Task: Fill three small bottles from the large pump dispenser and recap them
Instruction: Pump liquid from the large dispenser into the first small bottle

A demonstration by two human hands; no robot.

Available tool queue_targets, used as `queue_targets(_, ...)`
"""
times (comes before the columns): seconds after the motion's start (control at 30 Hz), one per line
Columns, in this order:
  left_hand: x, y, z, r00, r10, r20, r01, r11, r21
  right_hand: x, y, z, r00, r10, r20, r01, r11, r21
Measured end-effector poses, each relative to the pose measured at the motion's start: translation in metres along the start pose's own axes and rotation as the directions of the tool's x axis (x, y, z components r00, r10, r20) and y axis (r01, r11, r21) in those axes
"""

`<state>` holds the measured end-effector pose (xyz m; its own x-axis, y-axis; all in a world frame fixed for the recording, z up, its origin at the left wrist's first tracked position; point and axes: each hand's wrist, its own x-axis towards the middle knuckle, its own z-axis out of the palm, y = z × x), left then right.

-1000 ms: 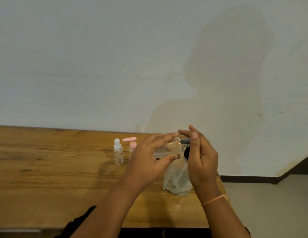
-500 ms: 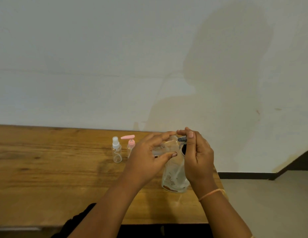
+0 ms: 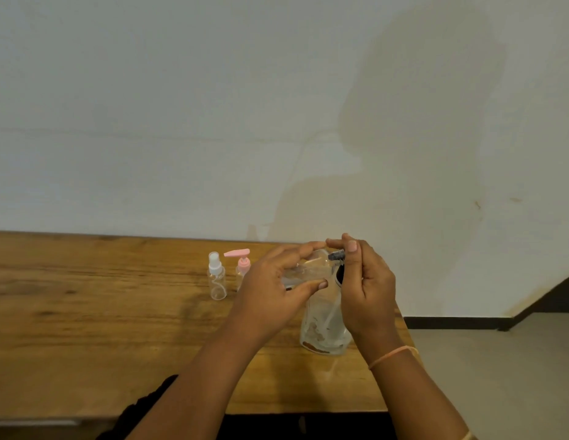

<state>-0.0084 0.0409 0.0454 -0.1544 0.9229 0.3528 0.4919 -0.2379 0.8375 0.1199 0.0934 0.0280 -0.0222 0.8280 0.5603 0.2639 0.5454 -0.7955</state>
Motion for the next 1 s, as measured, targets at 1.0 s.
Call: queue_targets(1.0, 0.002, 0.007, 0.0, 0.998, 0.052, -0.027, -0.054, 0.997, -0.057, 0.004, -0.015, -0.006, 1.0, -0.023, 0.018, 0.021, 0.996, 0.09)
